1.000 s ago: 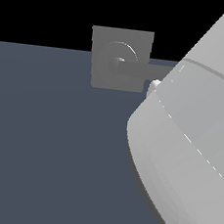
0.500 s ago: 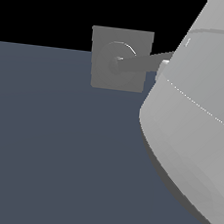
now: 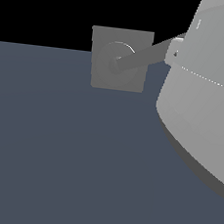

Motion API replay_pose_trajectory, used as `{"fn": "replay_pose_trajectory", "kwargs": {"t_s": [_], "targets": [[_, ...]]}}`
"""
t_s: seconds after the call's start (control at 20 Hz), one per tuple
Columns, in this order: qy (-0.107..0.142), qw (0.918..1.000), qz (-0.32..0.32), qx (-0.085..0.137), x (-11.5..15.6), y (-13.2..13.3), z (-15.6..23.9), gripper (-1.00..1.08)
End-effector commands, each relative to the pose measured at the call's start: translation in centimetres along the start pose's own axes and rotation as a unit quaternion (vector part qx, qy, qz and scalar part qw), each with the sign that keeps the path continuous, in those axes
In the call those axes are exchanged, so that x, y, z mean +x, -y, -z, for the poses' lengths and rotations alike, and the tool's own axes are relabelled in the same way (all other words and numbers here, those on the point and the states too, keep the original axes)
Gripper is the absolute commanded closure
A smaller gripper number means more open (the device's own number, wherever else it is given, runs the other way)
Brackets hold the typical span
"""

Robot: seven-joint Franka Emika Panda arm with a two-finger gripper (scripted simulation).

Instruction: Turn on the faucet by rotating a designated handle.

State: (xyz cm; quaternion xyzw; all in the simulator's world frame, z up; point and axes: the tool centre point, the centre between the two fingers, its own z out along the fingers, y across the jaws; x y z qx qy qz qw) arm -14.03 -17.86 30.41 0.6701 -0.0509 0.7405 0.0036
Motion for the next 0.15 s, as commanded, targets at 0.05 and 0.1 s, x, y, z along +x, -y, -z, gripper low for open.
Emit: {"fn": "replay_pose_trajectory", "kwargs": {"t_s": [0.05, 0.1], "targets": [[0.049, 0.9987, 0.013, 0.004, -0.42, -0.09, -0.36, 1.08], [0.049, 0.9987, 0.013, 0.004, -0.42, -0.09, -0.36, 1.08]]}}
